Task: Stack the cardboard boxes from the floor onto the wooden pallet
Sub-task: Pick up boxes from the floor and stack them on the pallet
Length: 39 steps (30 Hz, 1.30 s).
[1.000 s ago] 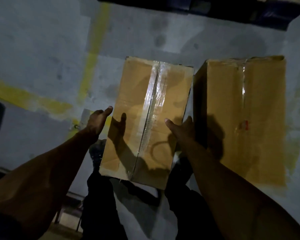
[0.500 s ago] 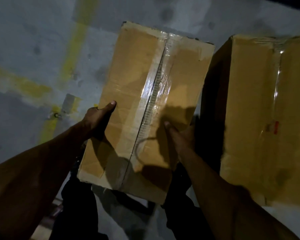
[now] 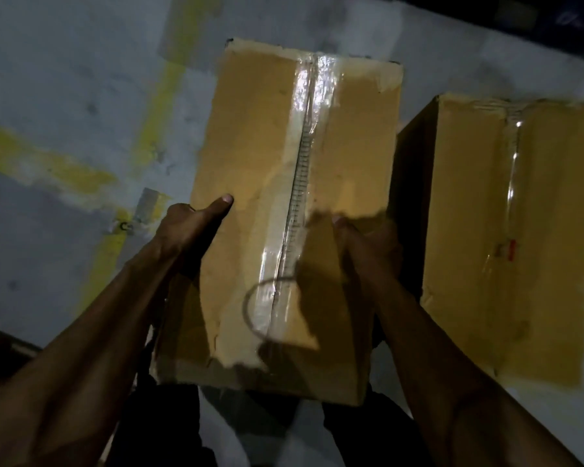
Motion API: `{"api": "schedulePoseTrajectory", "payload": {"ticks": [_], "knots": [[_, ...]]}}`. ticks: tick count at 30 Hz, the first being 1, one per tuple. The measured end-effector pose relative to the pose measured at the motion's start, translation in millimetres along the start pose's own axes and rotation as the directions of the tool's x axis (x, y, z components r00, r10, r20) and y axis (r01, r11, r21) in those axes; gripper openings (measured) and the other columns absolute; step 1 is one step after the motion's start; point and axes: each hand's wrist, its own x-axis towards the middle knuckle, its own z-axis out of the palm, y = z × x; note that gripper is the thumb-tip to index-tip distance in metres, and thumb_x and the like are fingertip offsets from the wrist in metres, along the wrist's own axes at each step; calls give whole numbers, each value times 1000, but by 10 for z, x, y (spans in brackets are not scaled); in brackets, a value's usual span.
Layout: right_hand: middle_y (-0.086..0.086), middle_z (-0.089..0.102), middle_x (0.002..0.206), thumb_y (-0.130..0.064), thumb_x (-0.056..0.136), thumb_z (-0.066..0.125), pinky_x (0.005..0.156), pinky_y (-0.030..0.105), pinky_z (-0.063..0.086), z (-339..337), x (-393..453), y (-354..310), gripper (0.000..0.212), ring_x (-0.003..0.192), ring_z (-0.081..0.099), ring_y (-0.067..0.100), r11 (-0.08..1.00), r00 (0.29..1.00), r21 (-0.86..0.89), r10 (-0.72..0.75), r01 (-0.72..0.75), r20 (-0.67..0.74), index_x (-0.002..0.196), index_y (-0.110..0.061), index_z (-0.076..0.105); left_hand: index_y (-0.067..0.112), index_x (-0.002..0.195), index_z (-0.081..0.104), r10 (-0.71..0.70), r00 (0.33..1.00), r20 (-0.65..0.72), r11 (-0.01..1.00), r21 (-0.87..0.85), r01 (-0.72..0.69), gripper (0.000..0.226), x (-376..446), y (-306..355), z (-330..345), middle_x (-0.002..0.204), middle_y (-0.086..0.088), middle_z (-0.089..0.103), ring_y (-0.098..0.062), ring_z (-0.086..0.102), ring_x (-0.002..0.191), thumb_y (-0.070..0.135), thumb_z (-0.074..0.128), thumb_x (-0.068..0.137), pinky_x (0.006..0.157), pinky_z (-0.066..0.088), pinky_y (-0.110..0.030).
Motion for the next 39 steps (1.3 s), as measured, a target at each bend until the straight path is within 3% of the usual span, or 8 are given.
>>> {"api": "schedulePoseTrajectory", "payload": {"ticks": [6,11,14,18,22,29,35,39], "knots": [[-2,55,119,-59,74,78,96,47,52,-368,-521,-726,85,109,57,23,997,996,-16,-73,73,49,139,-15,43,17,58,33,107,993,-44,993,63,-104,69,-538,295,-718,51,-7,32,-19,34,43,73,68,77,58,31,-33],[1,64,114,-63,79,73,80,35,51,-556,-1283,-1419,73,97,62,21,977,981,-83,-194,194,7,131,-16,53,8,61,46,113,990,-89,990,89,-105,79,-941,614,-1555,59,-16,45,-29,47,51,85,60,69,61,36,-33],[-1,61,109,-67,77,72,83,36,50,-592,-1800,-1918,71,98,59,23,969,971,-83,-236,231,-48,124,-18,54,-10,110,62,111,985,-130,992,77,-102,118,-1154,847,-2166,93,-31,63,-46,67,81,96,53,60,65,49,-37],[2,60,116,-69,74,73,93,42,50,-480,-2426,-2646,77,108,59,27,963,963,-88,-263,256,-68,127,-17,50,-13,117,55,164,969,-184,986,47,-158,124,-1372,1118,-3048,69,-25,49,-41,57,62,96,52,58,59,38,-34],[0,61,115,-72,73,68,93,50,53,-256,-3047,-3365,72,105,61,27,943,942,-111,-325,315,-87,121,-23,48,-5,133,52,157,965,-211,987,-10,-163,135,-1457,1261,-3910,123,-34,58,-53,63,104,102,49,51,83,55,-59],[-3,58,109,-69,78,66,84,37,50,223,-3953,-4417,66,95,56,23,884,881,-147,-460,443,-112,124,-23,52,2,147,39,159,955,-251,972,-130,-196,120,-1601,1314,-5201,149,-20,47,-43,52,126,91,53,66,104,46,-53],[-1,58,110,-67,80,66,80,37,47,522,-4454,-5029,63,99,57,24,840,841,-147,-536,523,-71,121,-21,51,3,132,50,149,926,-347,964,-158,-214,104,-1720,1366,-6017,130,-20,58,-41,58,110,87,52,70,92,51,-48],[-1,59,110,-69,79,66,87,43,53,679,-4602,-5391,62,100,59,24,820,825,-149,-564,552,-49,117,-23,49,6,108,62,125,913,-388,963,-176,-206,100,-1683,1461,-6388,106,-16,66,-39,62,92,93,49,61,70,47,-39]]}}
